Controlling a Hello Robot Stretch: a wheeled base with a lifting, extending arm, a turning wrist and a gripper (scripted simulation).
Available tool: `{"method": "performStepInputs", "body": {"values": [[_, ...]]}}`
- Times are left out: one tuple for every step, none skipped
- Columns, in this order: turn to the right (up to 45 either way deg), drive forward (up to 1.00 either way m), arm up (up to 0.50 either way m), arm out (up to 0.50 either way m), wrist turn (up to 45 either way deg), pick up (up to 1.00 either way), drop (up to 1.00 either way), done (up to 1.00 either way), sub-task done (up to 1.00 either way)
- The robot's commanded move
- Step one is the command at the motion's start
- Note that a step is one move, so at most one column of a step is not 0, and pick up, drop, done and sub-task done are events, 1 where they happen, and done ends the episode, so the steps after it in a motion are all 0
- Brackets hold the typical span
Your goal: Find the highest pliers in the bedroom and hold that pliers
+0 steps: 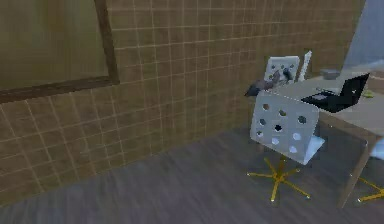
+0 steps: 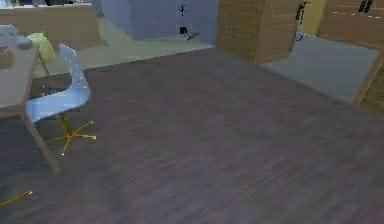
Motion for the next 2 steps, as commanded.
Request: {"method": "performStepInputs", "body": {"values": [[45.0,0.00,0.00,0.00,0.0,0.00,0.00,0.00,0.00],[45.0,0.00,0.00,0.00,0.0,0.00,0.00,0.00,0.00]]}}
